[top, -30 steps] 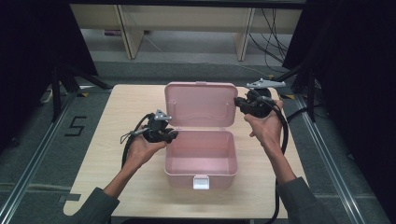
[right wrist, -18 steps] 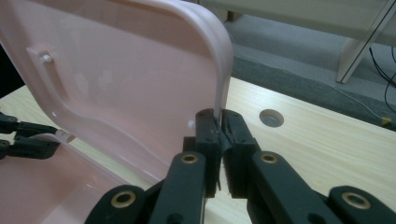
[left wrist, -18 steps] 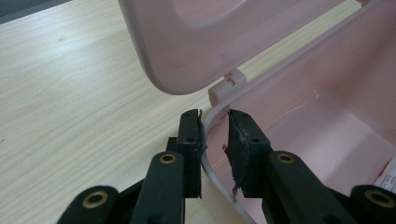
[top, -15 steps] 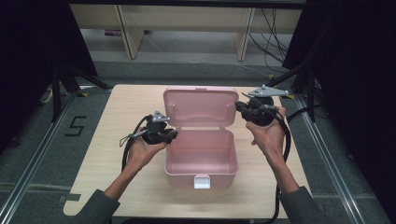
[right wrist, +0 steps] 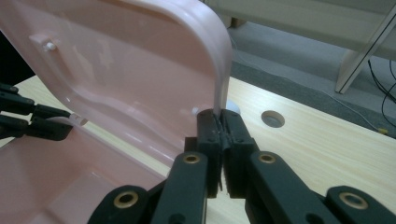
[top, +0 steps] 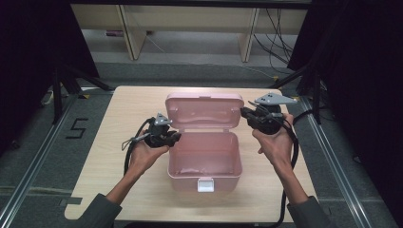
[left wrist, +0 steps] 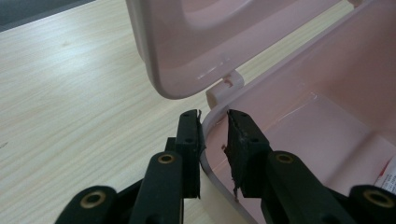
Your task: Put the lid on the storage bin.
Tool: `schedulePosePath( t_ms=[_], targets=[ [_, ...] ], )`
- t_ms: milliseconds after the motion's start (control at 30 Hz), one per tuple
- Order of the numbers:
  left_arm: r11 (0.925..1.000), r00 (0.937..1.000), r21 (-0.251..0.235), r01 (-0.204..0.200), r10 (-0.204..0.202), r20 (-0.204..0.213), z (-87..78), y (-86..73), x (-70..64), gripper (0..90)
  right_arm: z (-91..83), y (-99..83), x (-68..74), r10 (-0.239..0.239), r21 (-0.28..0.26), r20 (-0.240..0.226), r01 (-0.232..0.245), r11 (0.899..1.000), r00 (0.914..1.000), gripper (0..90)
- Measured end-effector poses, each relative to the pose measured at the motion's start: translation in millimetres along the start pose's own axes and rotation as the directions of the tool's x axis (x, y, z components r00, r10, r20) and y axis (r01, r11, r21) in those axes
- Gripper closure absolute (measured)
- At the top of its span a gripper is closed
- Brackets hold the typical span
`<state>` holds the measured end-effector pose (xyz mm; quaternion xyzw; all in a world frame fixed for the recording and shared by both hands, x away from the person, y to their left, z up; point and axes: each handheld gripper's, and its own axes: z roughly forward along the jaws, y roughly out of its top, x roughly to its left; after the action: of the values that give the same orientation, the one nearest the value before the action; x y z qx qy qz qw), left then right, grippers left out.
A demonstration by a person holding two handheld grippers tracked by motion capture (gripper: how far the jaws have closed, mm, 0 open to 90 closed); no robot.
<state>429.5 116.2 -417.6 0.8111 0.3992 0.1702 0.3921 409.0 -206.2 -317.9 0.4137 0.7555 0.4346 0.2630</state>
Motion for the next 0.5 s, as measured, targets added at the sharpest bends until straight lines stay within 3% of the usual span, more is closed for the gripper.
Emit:
schedulePosePath(
  t_ms=[100, 133, 167, 200, 367, 400, 500],
  targets=[
    [0.9999, 1.0000, -0.012, 0.008, -0.008, 0.001, -0.1, -1.2, 0.1, 74.1, -4.3, -2.5, 1.2, -0.029, -0.002, 0.010, 0.029, 1.000, 0.9995, 88.3],
    [0.9998, 1.0000, -0.017, 0.009, -0.009, 0.003, 0.1, -1.5, 0.1, 73.8, -4.3, -3.5, 3.7, 0.000, -0.005, 0.001, 0.000, 1.000, 1.0000, 88.3],
    [0.9998, 0.9999, -0.018, 0.007, -0.007, 0.008, 0.3, -1.7, 0.5, 73.5, -5.5, -4.1, 2.3, -0.028, -0.005, 0.014, 0.028, 1.000, 0.9995, 88.3],
    [0.9998, 1.0000, -0.019, 0.005, -0.005, 0.007, 0.4, -1.8, 0.4, 73.3, -6.0, -5.1, 4.0, -0.017, -0.008, 0.007, 0.017, 1.000, 0.9998, 88.3],
    [0.9997, 0.9999, -0.023, 0.013, -0.012, 0.008, -0.1, -2.0, 0.0, 73.3, -11.6, -9.7, 6.0, -0.049, -0.011, 0.011, 0.049, 0.999, 0.9987, 88.2],
    [0.9994, 0.9997, -0.028, 0.019, -0.018, 0.015, -0.5, -2.5, 0.1, 72.5, -11.5, -10.7, 7.3, -0.034, -0.015, 0.011, 0.034, 0.999, 0.9994, 88.2],
    [0.9979, 0.9985, -0.048, 0.044, -0.042, 0.034, -4.9, -3.9, 2.3, 62.1, -12.3, -12.6, 7.2, -0.026, -0.026, 0.009, 0.026, 0.999, 0.9996, 88.1]
  ],
)
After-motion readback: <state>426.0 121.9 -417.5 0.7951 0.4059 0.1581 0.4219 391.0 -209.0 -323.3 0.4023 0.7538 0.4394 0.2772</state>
